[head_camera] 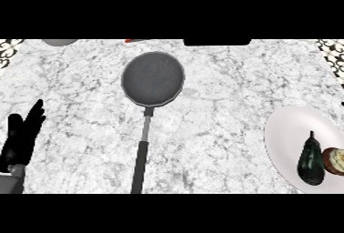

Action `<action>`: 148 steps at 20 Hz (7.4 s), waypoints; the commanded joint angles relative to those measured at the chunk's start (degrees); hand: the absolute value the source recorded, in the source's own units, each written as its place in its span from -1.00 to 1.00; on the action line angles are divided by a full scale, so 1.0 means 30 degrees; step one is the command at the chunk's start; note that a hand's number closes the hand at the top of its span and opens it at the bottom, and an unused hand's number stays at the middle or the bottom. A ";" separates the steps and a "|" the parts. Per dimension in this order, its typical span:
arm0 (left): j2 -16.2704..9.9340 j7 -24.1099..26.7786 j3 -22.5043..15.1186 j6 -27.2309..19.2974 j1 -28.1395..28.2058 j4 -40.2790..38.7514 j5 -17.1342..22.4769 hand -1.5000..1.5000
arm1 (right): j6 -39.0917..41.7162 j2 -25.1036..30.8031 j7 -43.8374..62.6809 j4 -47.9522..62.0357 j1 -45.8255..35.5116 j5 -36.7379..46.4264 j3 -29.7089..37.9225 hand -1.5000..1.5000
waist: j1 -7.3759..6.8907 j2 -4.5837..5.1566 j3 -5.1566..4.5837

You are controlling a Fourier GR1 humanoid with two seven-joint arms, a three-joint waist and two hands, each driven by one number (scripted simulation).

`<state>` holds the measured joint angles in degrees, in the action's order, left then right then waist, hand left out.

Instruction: Pick the cupcake from the plate and place it in the pan

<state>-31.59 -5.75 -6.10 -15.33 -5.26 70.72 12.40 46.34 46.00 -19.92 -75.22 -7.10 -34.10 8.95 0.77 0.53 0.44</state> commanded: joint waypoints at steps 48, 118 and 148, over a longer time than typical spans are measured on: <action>0.1569 -0.2065 0.2171 0.1786 -0.0459 0.1158 -0.3093 0.00 | -0.9809 0.4328 -1.0222 -0.1316 0.2267 2.8315 -0.5539 -1.00 | -0.0199 -0.0194 -0.0150; 0.3268 -0.3753 0.4751 0.4491 -0.1123 0.2115 -0.5315 0.00 | -1.5036 -1.5263 0.2223 1.1254 -1.6798 2.8042 0.0006 1.00 | -0.0874 -0.0007 -0.0139; 0.4646 -0.2046 0.3001 0.4808 -0.4210 -0.0103 -0.6633 0.00 | -1.8278 -1.5333 -0.0691 2.3270 -2.1140 2.1140 -0.0014 -1.00 | -0.4307 0.0962 -0.0147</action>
<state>-17.71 -13.81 2.85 -1.23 -17.23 72.40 -7.35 -8.49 0.04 -20.40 -6.64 -69.76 31.55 8.26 -11.23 2.99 0.04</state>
